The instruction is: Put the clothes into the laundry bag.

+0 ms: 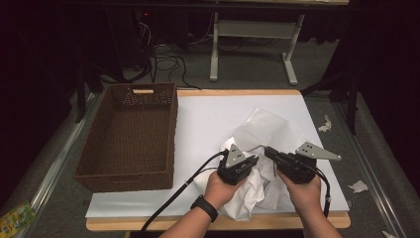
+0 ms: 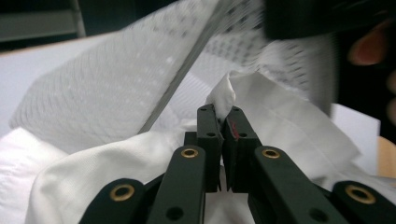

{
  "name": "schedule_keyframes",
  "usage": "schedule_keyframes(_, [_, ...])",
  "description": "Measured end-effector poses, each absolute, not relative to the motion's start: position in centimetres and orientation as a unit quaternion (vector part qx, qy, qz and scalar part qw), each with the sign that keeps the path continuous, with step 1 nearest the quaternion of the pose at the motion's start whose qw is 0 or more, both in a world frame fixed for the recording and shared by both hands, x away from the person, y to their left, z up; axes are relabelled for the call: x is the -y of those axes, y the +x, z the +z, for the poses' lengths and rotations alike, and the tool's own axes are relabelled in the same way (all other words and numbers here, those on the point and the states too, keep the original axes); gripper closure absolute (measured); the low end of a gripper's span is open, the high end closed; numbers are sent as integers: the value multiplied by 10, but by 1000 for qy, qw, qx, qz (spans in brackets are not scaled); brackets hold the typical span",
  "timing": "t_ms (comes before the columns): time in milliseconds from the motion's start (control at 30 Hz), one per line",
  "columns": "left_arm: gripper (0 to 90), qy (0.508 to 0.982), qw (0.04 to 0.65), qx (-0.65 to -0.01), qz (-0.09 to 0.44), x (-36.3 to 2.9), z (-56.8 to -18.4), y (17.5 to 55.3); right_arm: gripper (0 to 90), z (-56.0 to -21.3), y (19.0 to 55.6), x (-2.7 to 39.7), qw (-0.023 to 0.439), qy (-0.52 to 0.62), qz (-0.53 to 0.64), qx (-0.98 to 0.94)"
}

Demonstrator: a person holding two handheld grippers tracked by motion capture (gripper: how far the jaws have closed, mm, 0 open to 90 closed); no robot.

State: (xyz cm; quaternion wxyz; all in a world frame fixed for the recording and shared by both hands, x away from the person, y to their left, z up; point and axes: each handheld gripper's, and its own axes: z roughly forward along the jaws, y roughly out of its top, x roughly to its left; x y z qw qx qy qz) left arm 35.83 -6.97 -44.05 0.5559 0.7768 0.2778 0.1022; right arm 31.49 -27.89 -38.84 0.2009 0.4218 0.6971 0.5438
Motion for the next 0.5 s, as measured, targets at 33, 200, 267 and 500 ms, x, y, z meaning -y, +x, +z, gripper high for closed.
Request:
schedule_keyframes(33, [851,773,556,-288,103,71,-442,362,892,-388,314,279,203,420,543,-698])
schedule_keyframes(200, [661,755,571,-304,106,69,-442,368,892,-389,314,280,199,421,543,-699])
schedule_keyframes(267, [564,752,580,-289,121,64,-437,361,892,-390,314,282,201,422,544,-697])
schedule_keyframes(500, [312,739,579,-306,154,33,-435,351,892,-388,313,283,203,424,543,-696])
